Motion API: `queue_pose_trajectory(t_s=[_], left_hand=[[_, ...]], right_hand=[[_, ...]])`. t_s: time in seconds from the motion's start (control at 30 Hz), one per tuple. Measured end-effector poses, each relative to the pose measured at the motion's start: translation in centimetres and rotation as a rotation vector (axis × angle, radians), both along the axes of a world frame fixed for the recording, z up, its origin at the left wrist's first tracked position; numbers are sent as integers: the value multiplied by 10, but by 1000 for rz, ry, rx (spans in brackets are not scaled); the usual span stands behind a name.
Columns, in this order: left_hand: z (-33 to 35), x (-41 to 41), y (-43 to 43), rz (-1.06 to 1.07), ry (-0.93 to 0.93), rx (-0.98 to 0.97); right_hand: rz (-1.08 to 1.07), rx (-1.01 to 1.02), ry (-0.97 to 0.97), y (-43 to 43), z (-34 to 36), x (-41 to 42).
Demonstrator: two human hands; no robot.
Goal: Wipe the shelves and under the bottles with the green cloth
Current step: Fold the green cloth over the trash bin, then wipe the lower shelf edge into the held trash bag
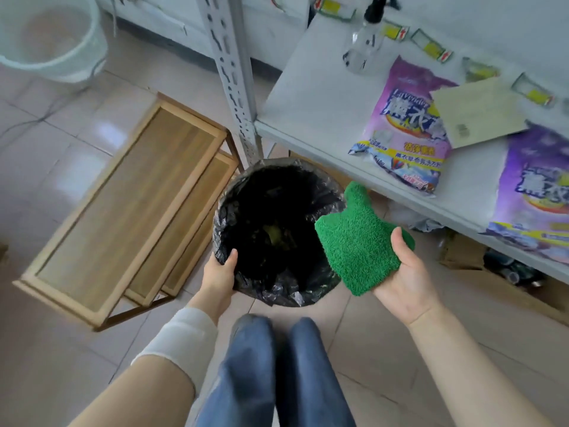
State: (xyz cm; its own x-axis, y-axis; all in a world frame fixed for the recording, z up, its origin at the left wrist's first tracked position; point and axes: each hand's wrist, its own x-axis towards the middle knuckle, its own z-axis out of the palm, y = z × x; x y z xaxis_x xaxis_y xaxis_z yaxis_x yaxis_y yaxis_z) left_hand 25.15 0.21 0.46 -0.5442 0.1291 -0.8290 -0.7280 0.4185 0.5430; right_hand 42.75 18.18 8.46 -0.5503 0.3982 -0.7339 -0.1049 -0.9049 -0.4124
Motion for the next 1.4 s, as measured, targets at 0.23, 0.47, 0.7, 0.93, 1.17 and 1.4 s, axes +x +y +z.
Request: queue_pose_trajectory(t_s=[0.23, 0.47, 0.7, 0.93, 1.17, 1.4], left_hand=[[219, -12, -47, -308, 74, 18], [365, -48, -50, -621, 396, 7], [455, -77, -6, -803, 592, 57], [505, -107, 57, -871, 593, 117], [507, -128, 99, -836, 559, 132], [518, -159, 134, -865, 541, 142]], right_hand=[[28, 141, -1, -35, 200, 12], [-97, 339, 64, -64, 349, 13], [-141, 446, 199, -67, 450, 7], [-127, 535, 350, -26, 514, -10], [-112, 548, 453, 12, 537, -56], [-307, 671, 427, 66, 579, -135]])
